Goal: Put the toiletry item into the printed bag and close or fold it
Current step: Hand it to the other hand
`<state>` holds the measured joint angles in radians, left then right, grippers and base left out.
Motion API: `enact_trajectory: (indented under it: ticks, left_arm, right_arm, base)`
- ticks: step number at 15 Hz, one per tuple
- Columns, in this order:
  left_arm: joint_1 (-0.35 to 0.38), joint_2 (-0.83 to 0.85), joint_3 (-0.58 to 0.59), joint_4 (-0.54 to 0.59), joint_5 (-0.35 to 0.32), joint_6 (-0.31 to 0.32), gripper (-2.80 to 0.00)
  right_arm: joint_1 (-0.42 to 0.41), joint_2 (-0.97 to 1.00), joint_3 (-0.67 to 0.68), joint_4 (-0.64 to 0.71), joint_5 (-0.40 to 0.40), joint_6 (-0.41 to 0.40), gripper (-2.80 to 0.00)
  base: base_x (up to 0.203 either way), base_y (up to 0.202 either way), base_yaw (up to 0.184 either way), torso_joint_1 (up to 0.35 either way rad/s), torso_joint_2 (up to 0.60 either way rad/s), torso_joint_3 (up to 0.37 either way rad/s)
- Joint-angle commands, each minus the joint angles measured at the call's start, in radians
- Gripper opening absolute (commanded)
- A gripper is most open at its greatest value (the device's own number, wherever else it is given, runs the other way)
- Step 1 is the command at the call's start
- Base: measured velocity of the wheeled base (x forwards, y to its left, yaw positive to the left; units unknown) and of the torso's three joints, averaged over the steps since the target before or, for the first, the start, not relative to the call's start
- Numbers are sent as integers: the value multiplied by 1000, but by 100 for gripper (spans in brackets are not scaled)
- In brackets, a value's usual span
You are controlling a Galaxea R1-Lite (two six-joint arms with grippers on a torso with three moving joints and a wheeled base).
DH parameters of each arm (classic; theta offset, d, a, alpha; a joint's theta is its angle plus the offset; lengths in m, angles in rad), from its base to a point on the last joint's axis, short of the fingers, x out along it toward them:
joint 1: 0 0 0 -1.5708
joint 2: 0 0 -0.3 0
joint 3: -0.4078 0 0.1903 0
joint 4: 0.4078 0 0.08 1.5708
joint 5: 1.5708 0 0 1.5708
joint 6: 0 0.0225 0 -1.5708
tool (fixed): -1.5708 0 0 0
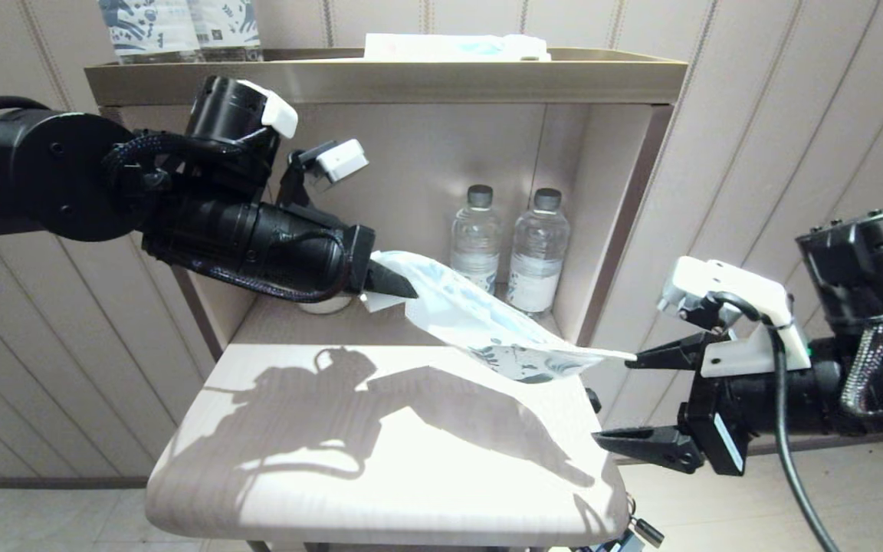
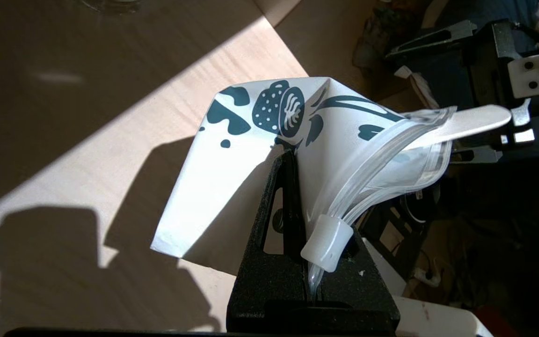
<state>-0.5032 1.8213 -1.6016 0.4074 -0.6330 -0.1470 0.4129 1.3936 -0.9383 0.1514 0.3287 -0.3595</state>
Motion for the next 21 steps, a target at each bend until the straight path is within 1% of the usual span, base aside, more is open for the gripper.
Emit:
enact_trajectory:
  ticks: [1,3,5,6,8,9,10,11,12,13,14,17,18,21]
  left_arm:
    - [0,2,26,1,-4,1,-280]
    - [2,13,56,-2,-4,3,-280]
    - [3,20,125,-10,-1,5,-280]
    - [6,23,172,-31,-2,7,-280]
    - [7,46,274,-105,0,23,-280]
    - [8,58,326,-156,1,36,-280]
    - [8,70,369,-196,3,44,-280]
    - [9,82,397,-221,10,49,-280]
    - [17,85,414,-226,31,53,-280]
    - [26,83,432,-232,36,62,-280]
    - [37,74,448,-259,28,76,-280]
    - [40,23,502,-359,26,78,-280]
    - [40,10,500,-375,25,75,-280]
    - [39,-8,464,-375,24,71,-280]
  right_arm:
    - [9,-4,29,-40,4,11,0]
    - [24,-4,25,-41,18,27,0]
    - [23,1,21,-52,30,28,0]
    - [21,4,23,-68,32,29,0]
    - [16,0,29,-97,43,31,0]
    - [12,-5,29,-99,62,33,0]
    - [10,-4,23,-99,85,33,0]
    - [10,-5,18,-99,88,33,0]
    - [9,-5,7,-99,89,33,0]
    - [7,-5,4,-99,89,33,0]
    - [5,-5,4,-99,89,33,0]
    - [-3,-5,5,-99,89,33,0]
    - [-10,-5,4,-99,89,33,0]
    - [-11,2,3,-101,89,31,0]
  base:
    - [0,0,0,0,0,0]
    - [0,0,0,0,0,0]
    - [0,0,0,0,0,0]
    - [0,0,0,0,0,0]
    - [0,0,0,0,0,0]
    - [0,0,0,0,0,0]
    - [0,0,0,0,0,0]
    - [0,0,0,0,0,0]
    - [0,0,0,0,0,0]
    - [0,0,0,0,0,0]
    - [0,0,0,0,0,0]
    - [0,0,0,0,0,0]
    - [0,0,0,0,0,0]
    - [0,0,0,0,0,0]
